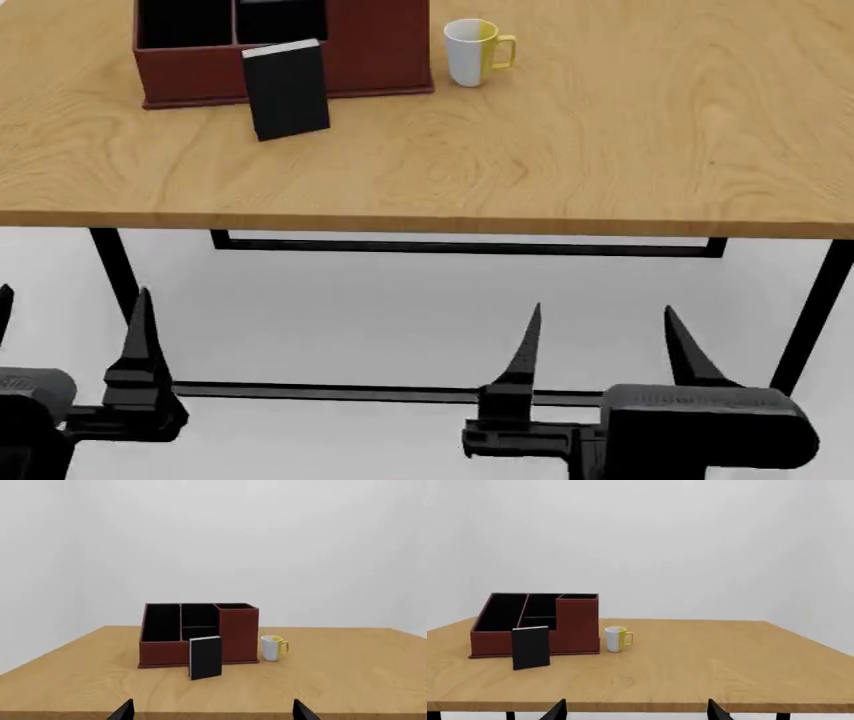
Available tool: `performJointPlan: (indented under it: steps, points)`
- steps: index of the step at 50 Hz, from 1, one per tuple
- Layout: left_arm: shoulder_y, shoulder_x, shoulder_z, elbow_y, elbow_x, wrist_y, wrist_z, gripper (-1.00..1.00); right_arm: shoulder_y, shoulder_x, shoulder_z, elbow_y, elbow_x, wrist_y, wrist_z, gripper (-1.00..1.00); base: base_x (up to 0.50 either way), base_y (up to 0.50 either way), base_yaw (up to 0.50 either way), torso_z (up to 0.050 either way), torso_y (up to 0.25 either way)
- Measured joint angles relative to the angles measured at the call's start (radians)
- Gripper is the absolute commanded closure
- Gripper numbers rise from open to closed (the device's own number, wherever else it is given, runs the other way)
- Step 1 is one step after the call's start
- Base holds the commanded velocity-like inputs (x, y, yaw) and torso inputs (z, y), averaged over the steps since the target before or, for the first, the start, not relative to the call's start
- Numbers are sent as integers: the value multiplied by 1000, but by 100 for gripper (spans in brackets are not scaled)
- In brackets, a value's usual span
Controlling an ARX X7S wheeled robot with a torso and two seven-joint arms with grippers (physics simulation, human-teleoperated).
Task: Pick up the book and place it in the front compartment of the caddy.
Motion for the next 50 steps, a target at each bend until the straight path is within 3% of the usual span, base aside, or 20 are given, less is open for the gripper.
performJointPlan:
  steps: [18,24,36,50]
  points:
    - [-223,-46,-85,439,-167,-543,-99,-100,175,75,64,-438,81,524,46,-100,0,0,0,0,0]
    - [-289,-101,-127,539,-339,-686,-241,-100,235,114,71,-549,173,668,127,-100,0,0,0,0,0]
    - [-317,-217,-177,621,-614,-735,-470,-100,342,242,38,-639,500,770,430,-100,76,82,0,0,0]
    - [-309,-293,-174,628,-732,-687,-576,-100,392,297,-17,-655,642,787,567,-100,187,204,0,0,0]
